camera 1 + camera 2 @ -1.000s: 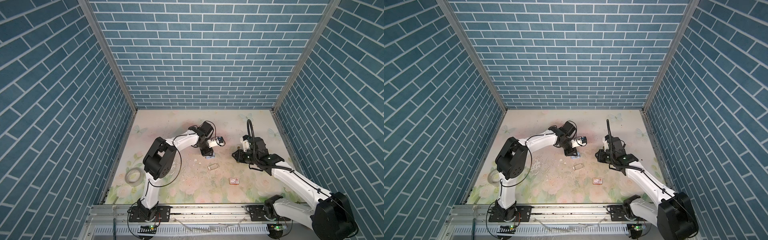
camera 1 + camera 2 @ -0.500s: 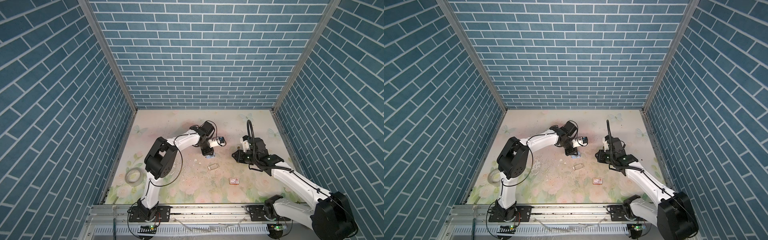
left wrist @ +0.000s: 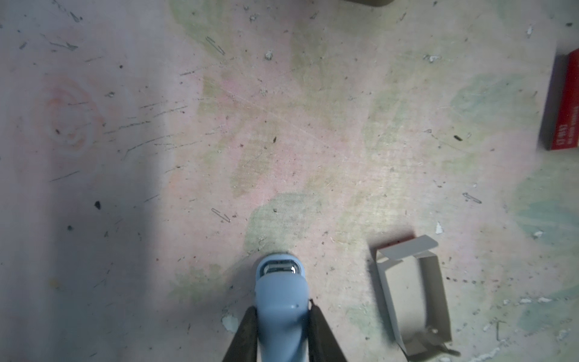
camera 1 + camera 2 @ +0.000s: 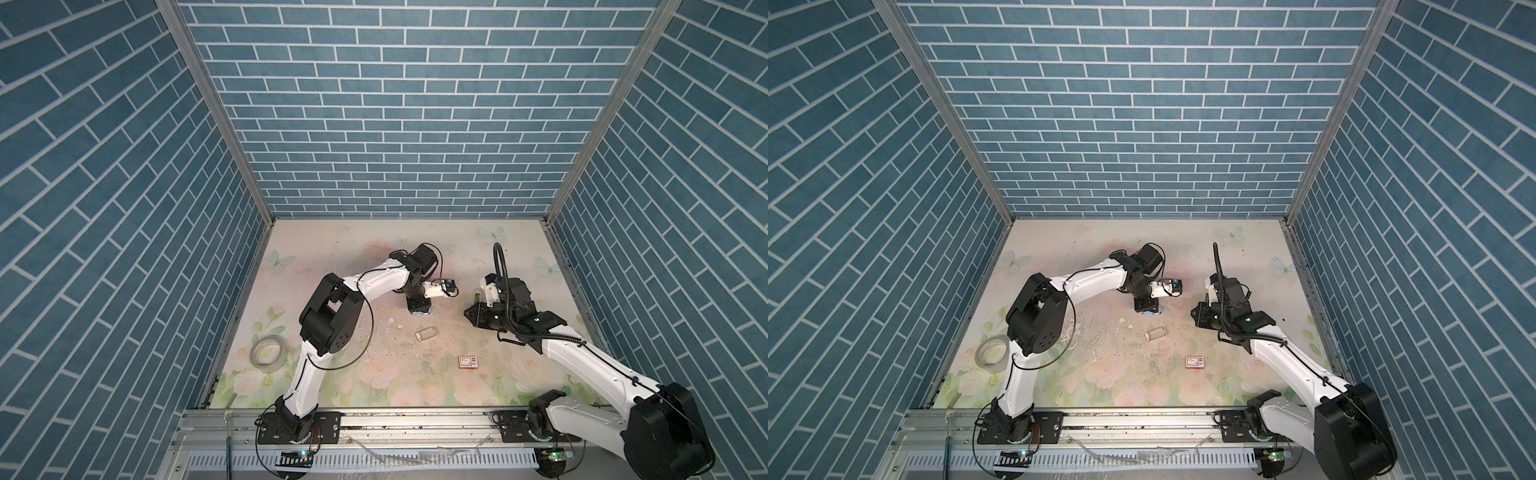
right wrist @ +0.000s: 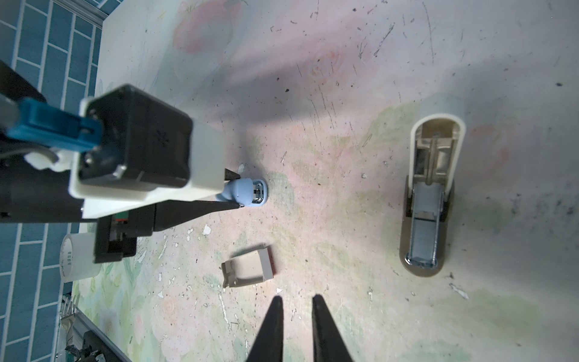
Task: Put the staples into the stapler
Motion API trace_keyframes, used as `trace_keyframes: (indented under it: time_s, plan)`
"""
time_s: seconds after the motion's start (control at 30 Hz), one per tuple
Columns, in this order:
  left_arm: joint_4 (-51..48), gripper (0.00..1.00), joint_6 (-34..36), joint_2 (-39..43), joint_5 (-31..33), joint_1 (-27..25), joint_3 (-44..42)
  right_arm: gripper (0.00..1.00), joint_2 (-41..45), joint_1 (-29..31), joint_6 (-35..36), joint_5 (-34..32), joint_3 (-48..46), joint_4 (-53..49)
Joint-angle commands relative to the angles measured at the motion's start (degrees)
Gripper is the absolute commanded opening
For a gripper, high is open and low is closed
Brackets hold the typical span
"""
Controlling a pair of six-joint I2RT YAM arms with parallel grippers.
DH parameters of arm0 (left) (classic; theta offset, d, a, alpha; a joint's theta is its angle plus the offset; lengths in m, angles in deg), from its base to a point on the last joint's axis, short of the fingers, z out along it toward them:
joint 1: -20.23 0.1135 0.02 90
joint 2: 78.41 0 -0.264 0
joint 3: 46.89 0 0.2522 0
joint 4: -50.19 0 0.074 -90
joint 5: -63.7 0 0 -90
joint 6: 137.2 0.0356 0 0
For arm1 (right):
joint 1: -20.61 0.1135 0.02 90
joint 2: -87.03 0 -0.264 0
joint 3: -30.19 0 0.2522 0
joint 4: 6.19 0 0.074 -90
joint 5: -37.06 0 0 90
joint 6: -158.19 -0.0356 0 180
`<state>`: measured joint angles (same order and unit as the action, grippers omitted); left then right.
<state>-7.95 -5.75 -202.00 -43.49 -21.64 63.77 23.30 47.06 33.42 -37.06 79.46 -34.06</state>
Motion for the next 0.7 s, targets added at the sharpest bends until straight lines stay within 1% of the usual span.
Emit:
trace_keyframes:
  time_s: [0.0, 0.17, 0.53, 0.67]
  plan:
    - [-6.2, 0.03, 2.6, -4.6, 4.0, -1.0, 0.8, 0.18, 1.0, -0.2, -1.9, 0.3, -0.6, 0.9]
    - [-7.5, 0.00, 4.0, -6.1, 5.9, -1.8, 1.3, 0.18, 1.3, -0.2, -2.0, 0.3, -0.7, 0.7]
    - [-13.8, 0.00, 5.8, -9.9, 5.1, -2.3, 5.3, 0.17, 2.8, -0.2, -2.0, -0.2, -0.9, -0.5]
    - [-15.1, 0.00, 6.3, -11.4, 5.8, -2.6, 5.9, 0.17, 3.0, -0.2, -2.0, -0.2, -0.9, -0.7]
